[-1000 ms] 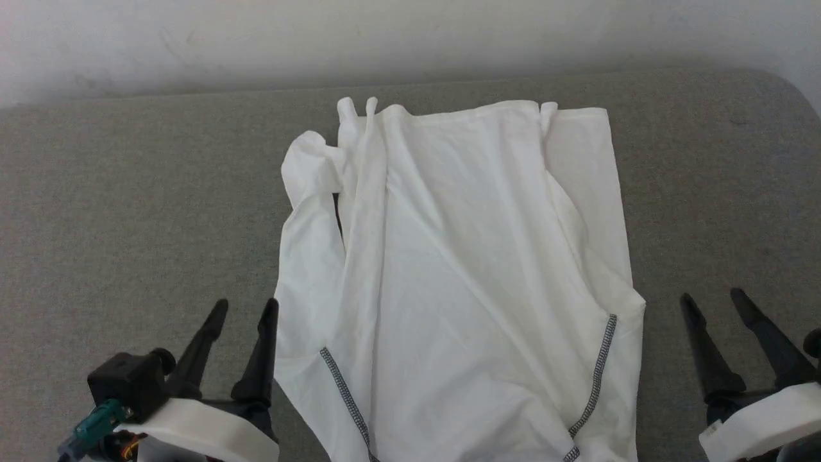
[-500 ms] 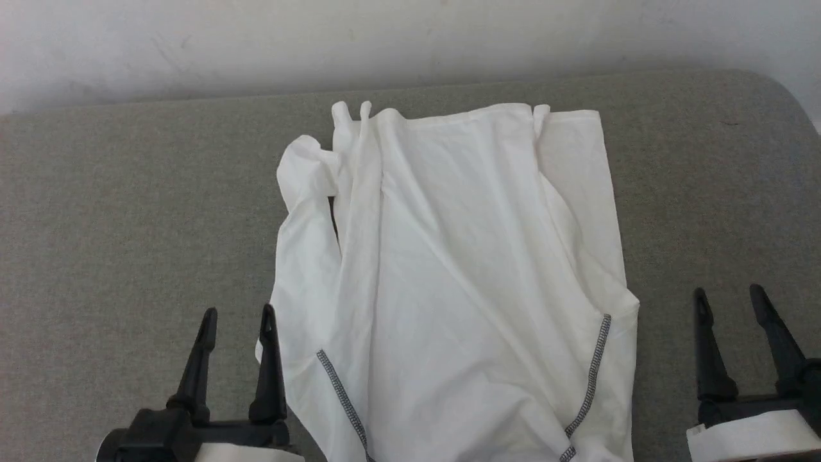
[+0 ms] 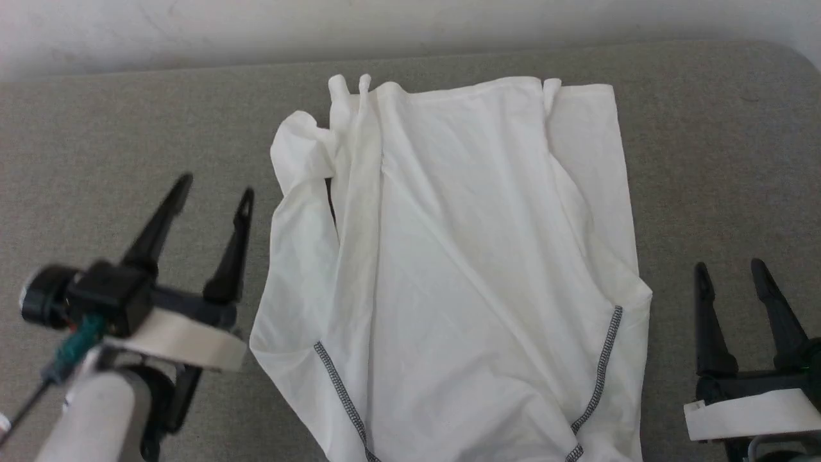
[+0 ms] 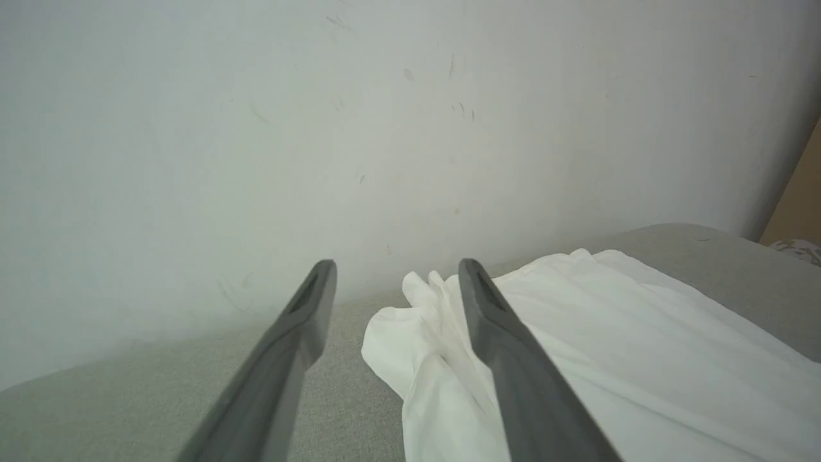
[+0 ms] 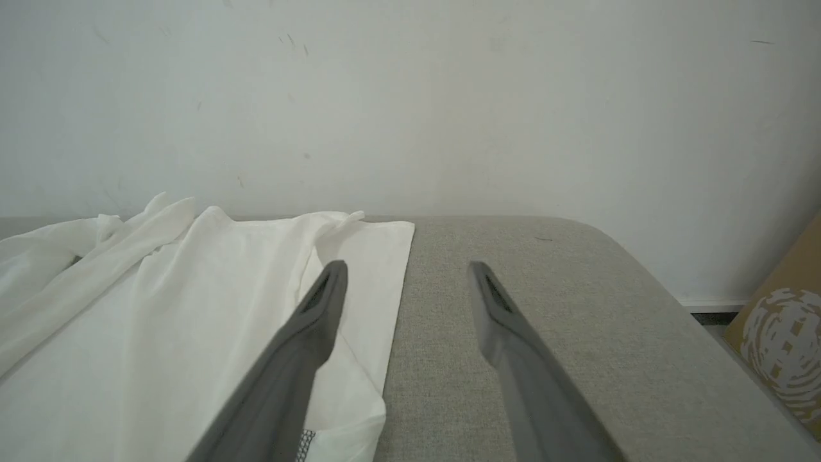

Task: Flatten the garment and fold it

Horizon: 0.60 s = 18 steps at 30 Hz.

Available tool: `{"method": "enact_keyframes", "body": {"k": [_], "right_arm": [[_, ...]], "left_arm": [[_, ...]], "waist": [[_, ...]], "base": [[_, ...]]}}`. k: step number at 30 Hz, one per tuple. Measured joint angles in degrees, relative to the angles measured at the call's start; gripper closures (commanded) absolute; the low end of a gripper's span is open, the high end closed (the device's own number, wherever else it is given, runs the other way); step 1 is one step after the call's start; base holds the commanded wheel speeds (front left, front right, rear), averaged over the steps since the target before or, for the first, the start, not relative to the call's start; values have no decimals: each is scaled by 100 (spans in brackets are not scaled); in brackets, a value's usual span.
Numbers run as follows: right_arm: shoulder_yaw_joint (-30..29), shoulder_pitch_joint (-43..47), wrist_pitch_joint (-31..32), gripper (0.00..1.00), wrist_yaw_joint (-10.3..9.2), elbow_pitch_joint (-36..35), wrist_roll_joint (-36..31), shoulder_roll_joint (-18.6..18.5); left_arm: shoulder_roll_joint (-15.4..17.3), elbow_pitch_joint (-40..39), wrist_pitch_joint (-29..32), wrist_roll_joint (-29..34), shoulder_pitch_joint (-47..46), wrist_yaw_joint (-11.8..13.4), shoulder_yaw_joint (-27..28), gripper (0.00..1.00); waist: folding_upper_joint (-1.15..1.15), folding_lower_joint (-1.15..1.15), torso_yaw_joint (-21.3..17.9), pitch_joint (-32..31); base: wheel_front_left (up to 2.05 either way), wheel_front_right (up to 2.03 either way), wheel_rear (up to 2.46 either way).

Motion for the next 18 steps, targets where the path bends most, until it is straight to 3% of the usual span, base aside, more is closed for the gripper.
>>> {"method": "enact_keyframes", "body": {"k": [9,18], "right_arm": [[115,-332,-12,0,0,33,58,2],[264,-642,-38,0,0,23,11,3]], "left_arm": [[781,721,1942,-365,-2422,-711,-171,0],[1114,1813,3232,-938,-3821,-858,-857,0]], "waist": [[0,1,-40,606],[0,1,-175,1281]], "base": [[0,0,0],[0,0,0]]}}
